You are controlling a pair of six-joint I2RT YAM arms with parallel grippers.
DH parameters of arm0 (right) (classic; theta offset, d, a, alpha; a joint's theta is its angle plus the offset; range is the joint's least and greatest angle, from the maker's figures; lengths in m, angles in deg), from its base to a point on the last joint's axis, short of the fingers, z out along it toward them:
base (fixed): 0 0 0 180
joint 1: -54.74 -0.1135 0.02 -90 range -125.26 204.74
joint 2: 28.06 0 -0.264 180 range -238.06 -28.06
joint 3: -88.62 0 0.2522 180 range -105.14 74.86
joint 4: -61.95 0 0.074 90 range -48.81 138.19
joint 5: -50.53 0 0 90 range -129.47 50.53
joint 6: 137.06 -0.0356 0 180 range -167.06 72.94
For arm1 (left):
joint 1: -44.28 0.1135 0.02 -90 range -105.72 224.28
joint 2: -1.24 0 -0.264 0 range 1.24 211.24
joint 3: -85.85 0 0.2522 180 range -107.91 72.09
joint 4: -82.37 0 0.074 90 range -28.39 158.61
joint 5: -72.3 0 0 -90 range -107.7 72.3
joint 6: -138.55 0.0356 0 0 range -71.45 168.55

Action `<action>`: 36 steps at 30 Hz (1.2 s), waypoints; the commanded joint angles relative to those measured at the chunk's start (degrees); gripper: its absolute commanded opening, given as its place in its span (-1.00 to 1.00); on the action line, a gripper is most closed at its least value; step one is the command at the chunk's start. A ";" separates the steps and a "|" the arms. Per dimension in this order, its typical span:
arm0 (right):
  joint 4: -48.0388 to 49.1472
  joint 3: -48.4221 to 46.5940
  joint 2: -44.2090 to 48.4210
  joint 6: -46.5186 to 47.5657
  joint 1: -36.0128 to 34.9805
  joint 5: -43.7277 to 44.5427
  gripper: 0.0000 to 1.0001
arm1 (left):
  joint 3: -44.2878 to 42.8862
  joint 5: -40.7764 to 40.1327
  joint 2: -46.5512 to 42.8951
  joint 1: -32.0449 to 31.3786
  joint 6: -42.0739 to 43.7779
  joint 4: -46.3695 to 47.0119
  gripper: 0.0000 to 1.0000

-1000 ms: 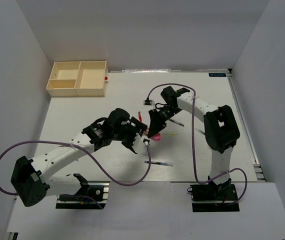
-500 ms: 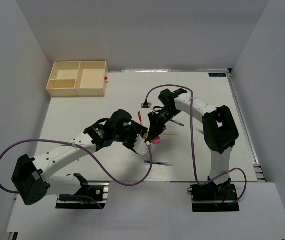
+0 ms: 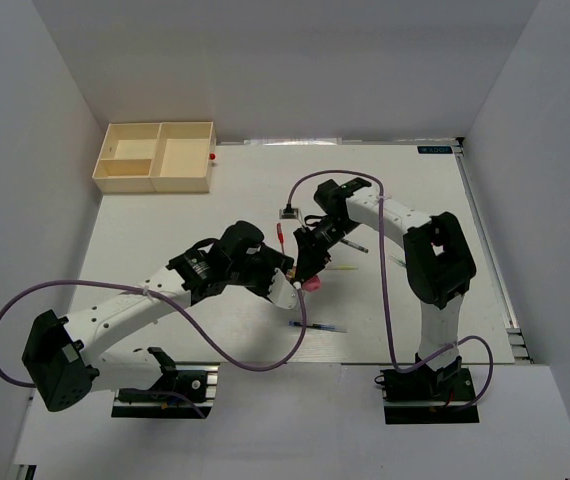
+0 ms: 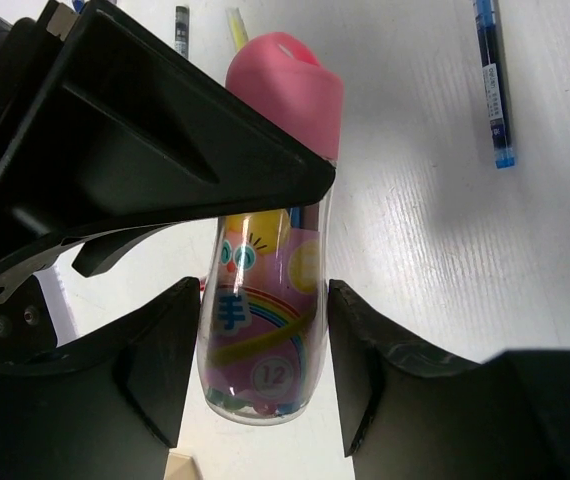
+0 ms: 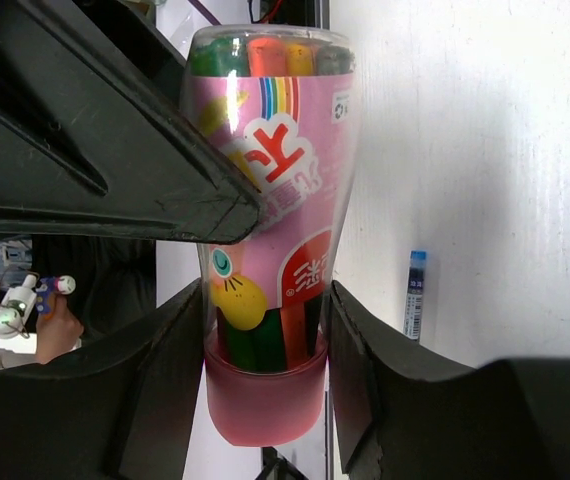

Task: Sort the stationery into containers
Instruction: Place the stationery in the storage box.

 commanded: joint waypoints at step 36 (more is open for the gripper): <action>0.57 -1.06 3.17 -2.21 -1.05 -2.02 0.78 | 1.86 -5.83 -3.91 -1.13 -10.11 -3.83 -1.00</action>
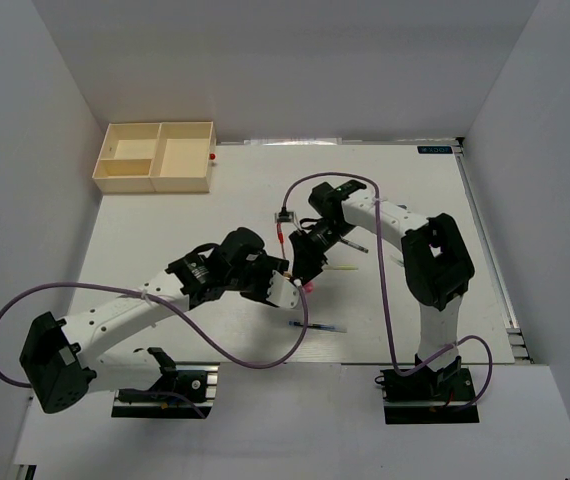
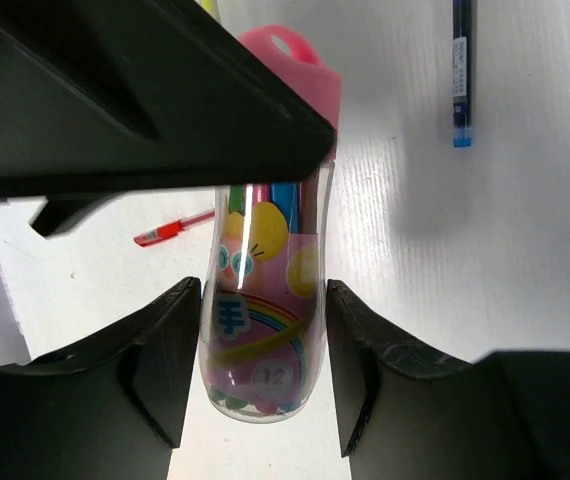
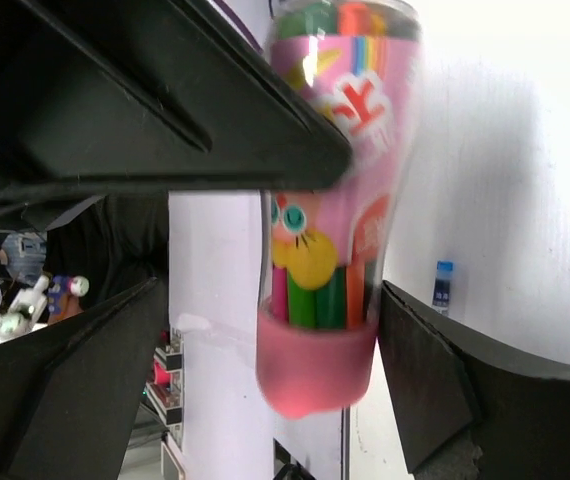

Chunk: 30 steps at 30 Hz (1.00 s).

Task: Sort the stationery into containers
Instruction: Place the stationery in the storage box.

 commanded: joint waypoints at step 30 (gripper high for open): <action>-10.61 -14.77 6.03 3.69 37.11 10.11 0.78 | -7.85 -10.28 11.80 18.12 -15.75 -1.64 -1.00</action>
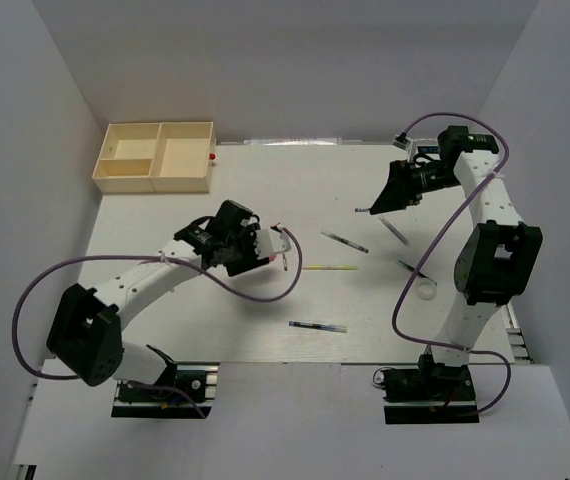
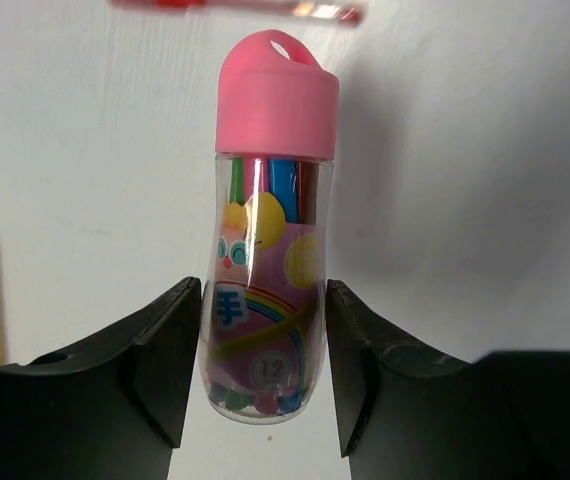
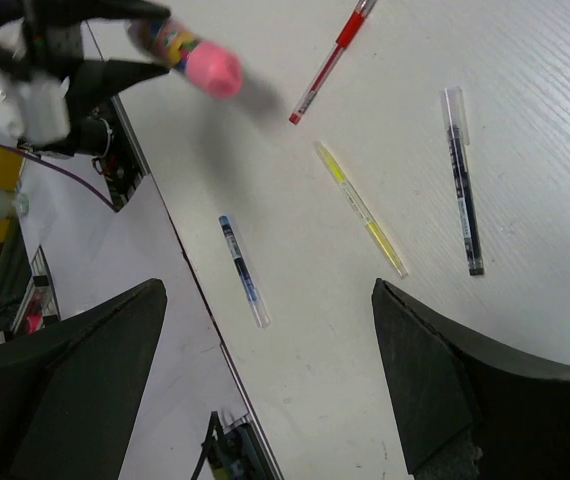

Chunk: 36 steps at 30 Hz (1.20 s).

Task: Sort the stationery into containers
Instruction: Place the stationery in the storage box.

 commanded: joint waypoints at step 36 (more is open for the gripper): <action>-0.67 7.34 -1.37 3.33 -0.24 -4.22 0.78 | -66.17 7.44 50.46 55.75 -29.48 11.25 -1.00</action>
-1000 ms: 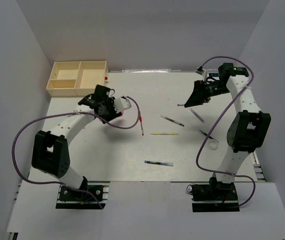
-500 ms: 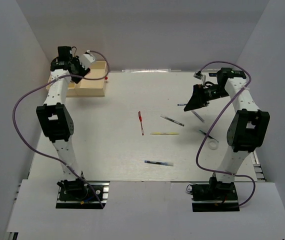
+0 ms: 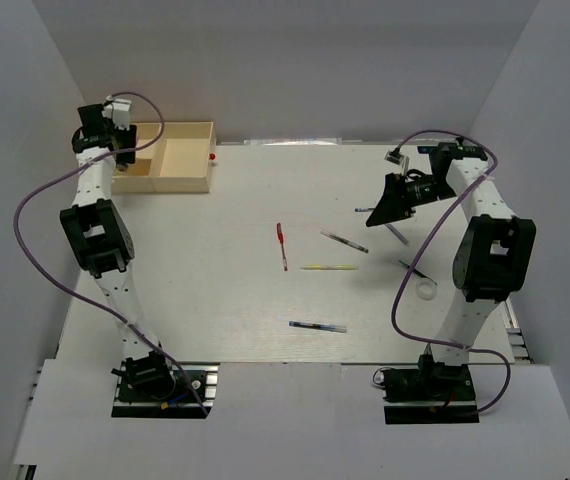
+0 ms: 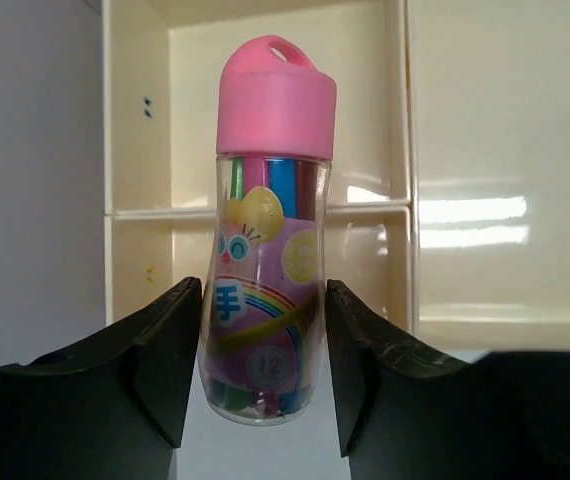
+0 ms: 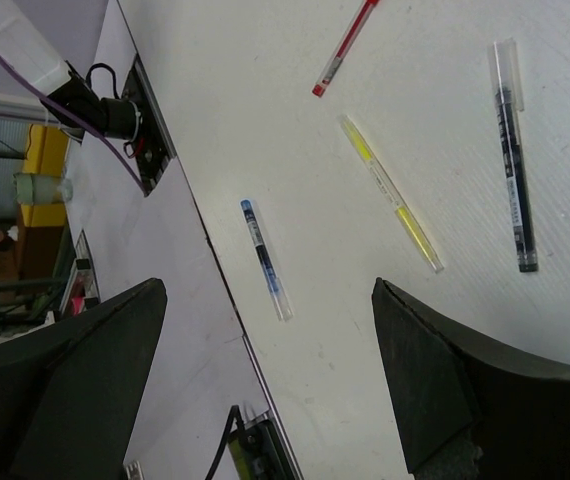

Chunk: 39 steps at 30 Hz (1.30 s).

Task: Sort the stationery into containers
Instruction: Place the stationery in the storage box.

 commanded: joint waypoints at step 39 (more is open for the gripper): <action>1.00 9.04 -0.89 2.22 -0.24 -3.89 0.77 | 20.29 -0.57 -3.91 3.70 -61.65 50.99 -1.00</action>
